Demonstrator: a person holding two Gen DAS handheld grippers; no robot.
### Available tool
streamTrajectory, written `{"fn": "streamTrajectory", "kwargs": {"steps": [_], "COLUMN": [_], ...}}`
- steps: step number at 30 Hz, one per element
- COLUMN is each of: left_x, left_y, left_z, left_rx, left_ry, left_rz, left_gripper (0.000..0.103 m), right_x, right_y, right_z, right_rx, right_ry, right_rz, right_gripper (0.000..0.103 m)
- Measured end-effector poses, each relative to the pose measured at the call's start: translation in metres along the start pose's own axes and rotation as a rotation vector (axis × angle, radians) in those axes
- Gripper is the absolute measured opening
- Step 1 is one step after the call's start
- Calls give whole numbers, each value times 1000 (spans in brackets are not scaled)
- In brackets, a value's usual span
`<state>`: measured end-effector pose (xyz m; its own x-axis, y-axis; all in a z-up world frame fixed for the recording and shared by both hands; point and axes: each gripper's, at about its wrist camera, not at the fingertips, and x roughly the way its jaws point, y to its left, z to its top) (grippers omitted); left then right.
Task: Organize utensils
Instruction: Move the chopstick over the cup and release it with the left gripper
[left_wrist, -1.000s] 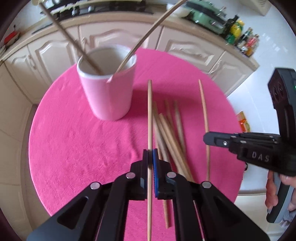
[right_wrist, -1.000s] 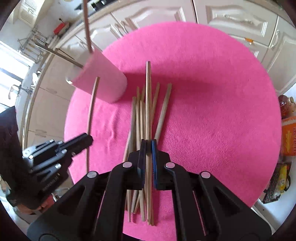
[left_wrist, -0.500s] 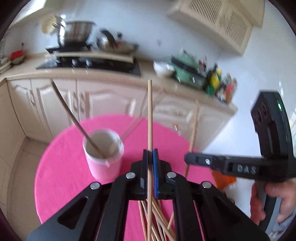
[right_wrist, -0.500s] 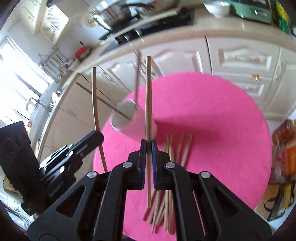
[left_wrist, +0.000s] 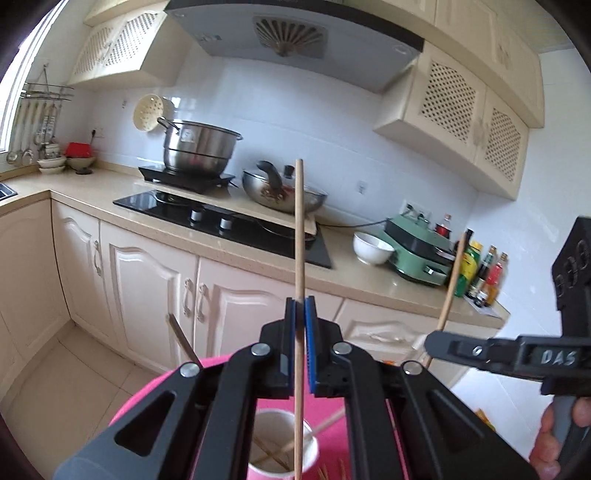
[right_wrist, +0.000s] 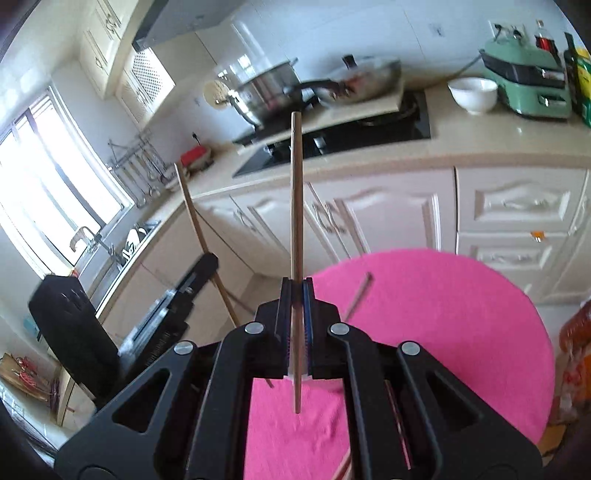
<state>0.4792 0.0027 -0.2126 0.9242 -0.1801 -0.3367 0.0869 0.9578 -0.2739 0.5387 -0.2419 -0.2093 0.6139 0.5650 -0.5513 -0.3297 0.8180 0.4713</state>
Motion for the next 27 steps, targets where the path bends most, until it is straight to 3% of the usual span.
{"fn": "streamTrajectory", "kwargs": {"steps": [13,27], "left_x": [41,28], "left_y": [12,26], "left_z": [-22,-58], "left_rx": [8,-13], "left_ry": [-6,81], "left_rz": [41,57], "left_gripper": [5,5], "right_x": [41,44], "right_y": [1,6], "right_z": [1,-36], "right_rx": [-52,-124], "right_ry": [-77,-18], "right_rz": [-52,-93], "right_gripper": [6,6]}}
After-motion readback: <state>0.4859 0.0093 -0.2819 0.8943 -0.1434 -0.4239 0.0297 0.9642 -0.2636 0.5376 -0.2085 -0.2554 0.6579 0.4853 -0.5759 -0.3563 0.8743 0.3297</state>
